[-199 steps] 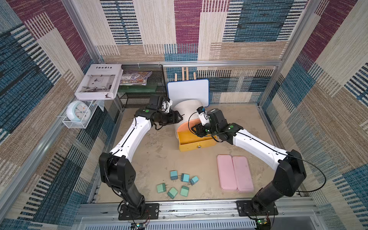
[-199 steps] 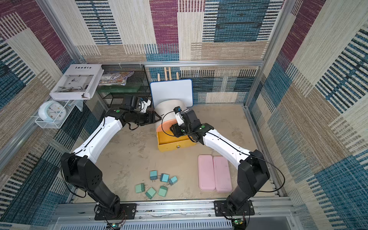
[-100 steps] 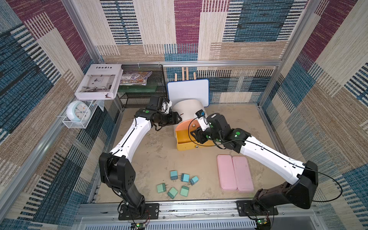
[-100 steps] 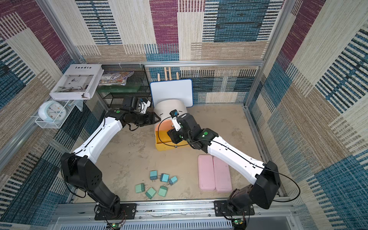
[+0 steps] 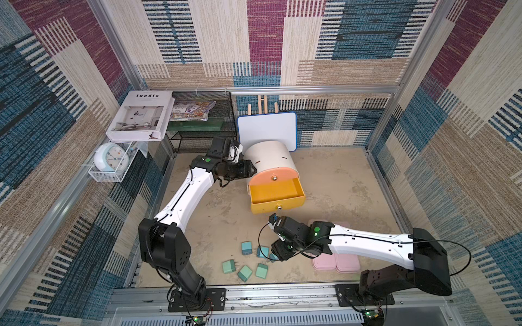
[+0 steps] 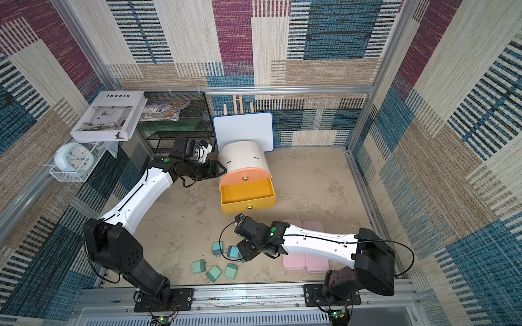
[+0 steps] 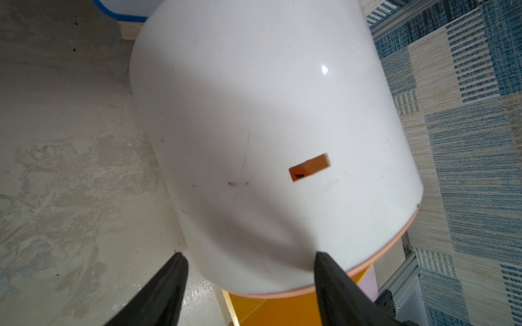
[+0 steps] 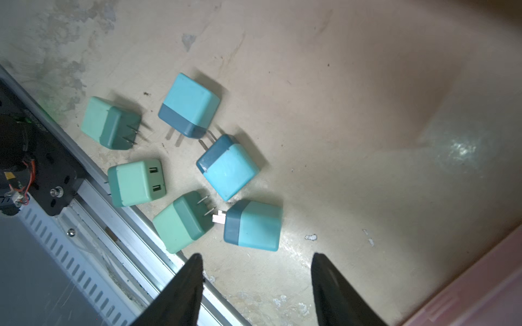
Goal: Place the plugs into the drawer by color
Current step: Pick up the plug from the center of the board.
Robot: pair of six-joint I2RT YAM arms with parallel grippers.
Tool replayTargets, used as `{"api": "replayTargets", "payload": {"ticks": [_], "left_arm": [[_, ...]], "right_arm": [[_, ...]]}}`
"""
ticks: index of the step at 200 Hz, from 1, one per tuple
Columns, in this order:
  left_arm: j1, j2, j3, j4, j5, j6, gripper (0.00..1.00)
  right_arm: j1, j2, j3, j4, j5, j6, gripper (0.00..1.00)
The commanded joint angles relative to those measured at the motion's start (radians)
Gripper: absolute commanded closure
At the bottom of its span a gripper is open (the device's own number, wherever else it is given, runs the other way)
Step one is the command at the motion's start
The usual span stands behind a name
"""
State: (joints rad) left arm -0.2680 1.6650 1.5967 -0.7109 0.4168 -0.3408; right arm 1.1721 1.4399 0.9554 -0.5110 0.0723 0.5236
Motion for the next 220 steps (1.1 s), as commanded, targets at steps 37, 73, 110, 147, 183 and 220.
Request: {"api": "replayTargets", "payload": {"ticks": [37, 73, 110, 147, 183, 220], "left_arm": [[0.000, -0.007, -0.009, 0.010, 0.003, 0.000, 0.26], [0.000, -0.009, -0.013, 0.011, 0.005, 0.000, 0.26], [-0.002, -0.009, -0.015, 0.010, 0.004, 0.000, 0.25], [-0.002, -0.010, -0.017, 0.012, 0.004, -0.001, 0.26], [-0.004, -0.007, -0.017, 0.016, 0.003, -0.002, 0.26], [-0.004, -0.006, -0.017, 0.016, 0.003, -0.003, 0.26]], "right_arm": [[0.007, 0.089, -0.007, 0.081, -0.065, 0.040, 0.30], [0.007, 0.120, -0.016, 0.087, -0.065, 0.046, 0.30], [0.009, 0.166, 0.006, 0.063, -0.059, 0.037, 0.33], [0.009, 0.176, 0.002, 0.076, -0.058, 0.038, 0.36], [0.009, 0.175, 0.002, 0.073, -0.053, 0.042, 0.47], [0.008, 0.174, -0.001, 0.059, -0.040, 0.051, 0.51]]}}
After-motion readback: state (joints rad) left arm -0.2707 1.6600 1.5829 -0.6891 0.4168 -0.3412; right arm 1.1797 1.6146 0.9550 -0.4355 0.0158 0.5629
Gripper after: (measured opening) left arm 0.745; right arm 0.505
